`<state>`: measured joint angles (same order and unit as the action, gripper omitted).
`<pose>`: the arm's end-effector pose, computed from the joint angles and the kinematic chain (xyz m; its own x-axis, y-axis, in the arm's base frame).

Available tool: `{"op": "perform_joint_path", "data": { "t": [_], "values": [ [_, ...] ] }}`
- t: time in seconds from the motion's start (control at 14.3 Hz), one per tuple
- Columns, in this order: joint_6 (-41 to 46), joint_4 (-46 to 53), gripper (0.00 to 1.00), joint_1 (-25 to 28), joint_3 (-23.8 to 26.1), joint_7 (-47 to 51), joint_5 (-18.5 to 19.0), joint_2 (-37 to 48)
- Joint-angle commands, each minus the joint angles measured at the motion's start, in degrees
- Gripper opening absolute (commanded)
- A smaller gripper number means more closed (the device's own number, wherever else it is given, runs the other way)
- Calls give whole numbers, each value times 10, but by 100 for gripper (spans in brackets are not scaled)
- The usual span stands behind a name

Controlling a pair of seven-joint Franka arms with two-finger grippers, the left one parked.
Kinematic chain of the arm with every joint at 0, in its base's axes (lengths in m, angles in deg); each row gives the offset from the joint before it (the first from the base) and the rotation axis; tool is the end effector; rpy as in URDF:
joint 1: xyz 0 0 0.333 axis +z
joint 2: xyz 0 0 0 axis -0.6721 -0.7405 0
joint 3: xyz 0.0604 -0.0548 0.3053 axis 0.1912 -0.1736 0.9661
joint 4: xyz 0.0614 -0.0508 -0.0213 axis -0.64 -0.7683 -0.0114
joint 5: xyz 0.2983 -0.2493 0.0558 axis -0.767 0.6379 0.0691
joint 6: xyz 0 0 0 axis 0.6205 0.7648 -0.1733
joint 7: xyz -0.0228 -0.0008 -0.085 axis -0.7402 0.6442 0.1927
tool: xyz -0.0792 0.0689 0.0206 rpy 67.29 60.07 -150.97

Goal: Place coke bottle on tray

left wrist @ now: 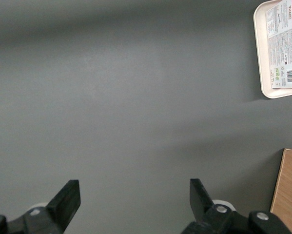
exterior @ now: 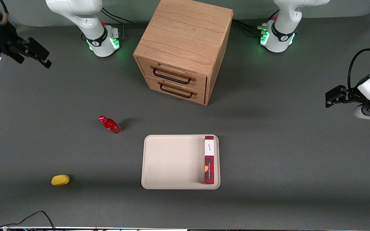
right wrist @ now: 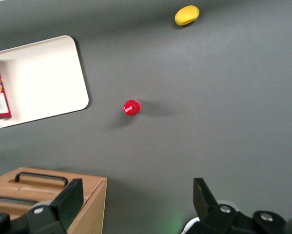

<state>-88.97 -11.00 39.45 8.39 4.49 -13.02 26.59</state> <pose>0.4648 0.0842 0.7135 0.9693 -0.2407 0.0494 -0.2399 -0.9705 -0.0228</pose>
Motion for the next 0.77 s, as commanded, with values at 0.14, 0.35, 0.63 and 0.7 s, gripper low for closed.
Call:
{"op": "perform_joint_path", "data": {
  "t": [0.14, 0.35, 0.63, 0.7],
  "values": [
    [2, -17, 100, 0, -11, -28, -35, 4],
    [-90, -128, 100, 1, -8, -29, -37, 6],
    [-349, -319, 100, 4, 24, -23, -31, -23],
    [-396, -343, 100, 5, 24, -20, -31, -45]
  ]
}}
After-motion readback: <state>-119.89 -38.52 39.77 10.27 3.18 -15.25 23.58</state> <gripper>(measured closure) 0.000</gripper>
